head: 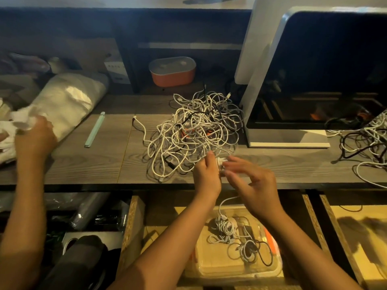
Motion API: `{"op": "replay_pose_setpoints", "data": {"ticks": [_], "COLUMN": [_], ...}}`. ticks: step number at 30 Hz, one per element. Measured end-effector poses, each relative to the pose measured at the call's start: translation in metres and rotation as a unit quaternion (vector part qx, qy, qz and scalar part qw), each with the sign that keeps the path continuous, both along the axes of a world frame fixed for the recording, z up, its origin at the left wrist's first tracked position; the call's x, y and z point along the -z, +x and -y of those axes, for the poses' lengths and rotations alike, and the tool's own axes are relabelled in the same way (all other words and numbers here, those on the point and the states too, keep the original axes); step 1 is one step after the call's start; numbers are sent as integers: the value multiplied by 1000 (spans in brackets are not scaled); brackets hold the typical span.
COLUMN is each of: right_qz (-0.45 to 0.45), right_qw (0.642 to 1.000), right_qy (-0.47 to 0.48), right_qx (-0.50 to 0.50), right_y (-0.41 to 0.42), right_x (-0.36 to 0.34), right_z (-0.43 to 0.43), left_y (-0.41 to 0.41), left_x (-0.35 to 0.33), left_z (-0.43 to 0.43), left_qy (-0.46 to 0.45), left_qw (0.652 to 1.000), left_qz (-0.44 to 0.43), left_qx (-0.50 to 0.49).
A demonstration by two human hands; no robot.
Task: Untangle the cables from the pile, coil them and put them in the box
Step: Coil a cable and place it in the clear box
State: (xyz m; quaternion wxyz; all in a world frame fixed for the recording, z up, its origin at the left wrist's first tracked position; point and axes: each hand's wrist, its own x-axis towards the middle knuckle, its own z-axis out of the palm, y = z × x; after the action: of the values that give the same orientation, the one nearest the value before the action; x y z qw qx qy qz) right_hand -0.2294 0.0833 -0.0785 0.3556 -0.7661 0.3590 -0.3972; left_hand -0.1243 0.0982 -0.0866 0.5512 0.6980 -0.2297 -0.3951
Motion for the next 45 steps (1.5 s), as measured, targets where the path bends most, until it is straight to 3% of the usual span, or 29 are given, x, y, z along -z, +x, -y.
{"op": "replay_pose_setpoints", "data": {"ticks": [2,5,10,13,17,24,26,28,30,33,36,45], "right_qz": [122,107,3,-5,-4,-55,-144,-233,-225,-234,-286,-368], "right_qw": [976,947,939,900,845,808,834,878,911,939,942,920], "right_qy": [153,271,316,408,504,562,510,391,309,206,122,84], "right_qx": [95,132,133,154,178,171,155,146,156,148,128,105], "right_y": [5,3,-20,-38,-55,-63,-65,-64,-60,-56,-49,-30], "right_x": [0,14,62,97,134,156,157,148,132,111,104,97], "right_z": [-6,-13,-27,-36,-51,-54,-57,-58,-53,-27,-2,22], "left_y": [-1,-6,-10,-18,-30,-39,-41,-40,-36,-22,-4,26], "left_x": [6,18,70,102,126,140,139,134,125,114,92,73], "left_z": [-3,-11,-29,-47,-68,-75,-75,-76,-74,-56,-25,11], "left_qy": [-24,-25,104,178,223,271,259,214,153,60,10,7], "left_qw": [999,992,970,966,954,939,940,946,951,924,906,795], "left_qz": [36,91,109,46,-7,-54,19,115,191,335,374,496], "left_qx": [22,79,190,183,200,205,220,214,188,177,199,349]}}
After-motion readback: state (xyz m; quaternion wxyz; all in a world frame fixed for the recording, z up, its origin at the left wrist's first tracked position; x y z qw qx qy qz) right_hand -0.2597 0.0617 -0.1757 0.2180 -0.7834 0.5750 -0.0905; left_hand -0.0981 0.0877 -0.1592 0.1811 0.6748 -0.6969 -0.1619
